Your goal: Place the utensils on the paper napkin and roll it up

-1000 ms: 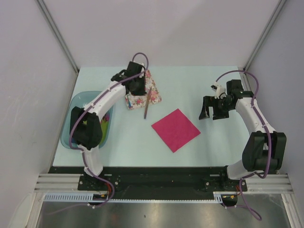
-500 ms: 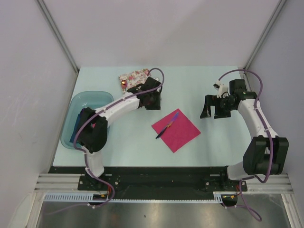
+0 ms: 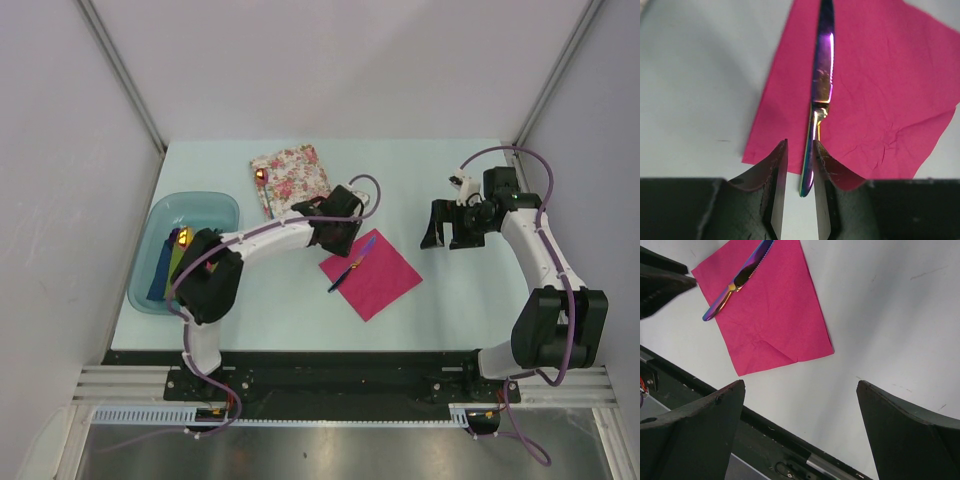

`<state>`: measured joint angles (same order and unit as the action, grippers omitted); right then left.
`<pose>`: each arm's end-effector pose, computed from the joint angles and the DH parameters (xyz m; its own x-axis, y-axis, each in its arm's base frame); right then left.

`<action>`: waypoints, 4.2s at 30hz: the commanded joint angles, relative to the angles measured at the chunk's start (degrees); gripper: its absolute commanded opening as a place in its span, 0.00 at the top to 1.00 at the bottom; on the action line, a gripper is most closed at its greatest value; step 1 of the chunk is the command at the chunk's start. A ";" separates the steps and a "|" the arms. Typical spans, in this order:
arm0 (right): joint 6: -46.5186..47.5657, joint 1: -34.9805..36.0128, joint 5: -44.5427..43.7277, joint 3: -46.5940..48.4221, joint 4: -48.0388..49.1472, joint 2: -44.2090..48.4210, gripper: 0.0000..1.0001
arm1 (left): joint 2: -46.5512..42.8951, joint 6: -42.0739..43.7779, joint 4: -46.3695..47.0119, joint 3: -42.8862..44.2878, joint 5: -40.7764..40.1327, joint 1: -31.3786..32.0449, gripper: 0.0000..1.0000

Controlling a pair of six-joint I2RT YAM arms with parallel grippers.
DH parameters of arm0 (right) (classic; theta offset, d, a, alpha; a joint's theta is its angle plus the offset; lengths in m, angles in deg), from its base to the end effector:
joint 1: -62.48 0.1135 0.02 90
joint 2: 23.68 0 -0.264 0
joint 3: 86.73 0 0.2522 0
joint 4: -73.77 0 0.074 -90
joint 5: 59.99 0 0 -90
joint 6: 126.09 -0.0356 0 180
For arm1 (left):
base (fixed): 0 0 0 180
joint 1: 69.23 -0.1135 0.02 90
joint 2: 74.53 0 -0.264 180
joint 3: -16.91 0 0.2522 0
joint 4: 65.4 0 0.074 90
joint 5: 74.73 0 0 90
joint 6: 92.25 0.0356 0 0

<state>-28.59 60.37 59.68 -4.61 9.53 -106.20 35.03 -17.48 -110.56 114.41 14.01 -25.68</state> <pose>0.2832 0.0072 0.2787 -0.8718 -0.0814 -0.4830 -0.2962 0.8730 0.3876 0.3009 -0.2849 0.2174 -0.7666 0.3664 -0.5273 0.4962 0.8592 -0.1244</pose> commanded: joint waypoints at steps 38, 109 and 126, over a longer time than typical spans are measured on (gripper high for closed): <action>-0.48 -0.18 2.32 -0.07 1.52 0.52 0.00 | 6.82 5.03 -4.98 6.87 -1.99 4.26 1.00; -1.97 -2.90 3.20 -0.33 3.11 -2.03 0.00 | 24.21 -30.39 -7.10 26.91 -2.43 4.97 0.80; -2.06 -2.90 3.64 1.51 2.32 -1.15 0.00 | 6.73 -16.69 -6.84 30.43 -11.05 2.95 0.34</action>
<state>-30.12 57.83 62.02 -5.35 11.65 -107.86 54.65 -41.35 -118.80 141.38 7.25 -21.14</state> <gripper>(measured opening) 0.994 0.650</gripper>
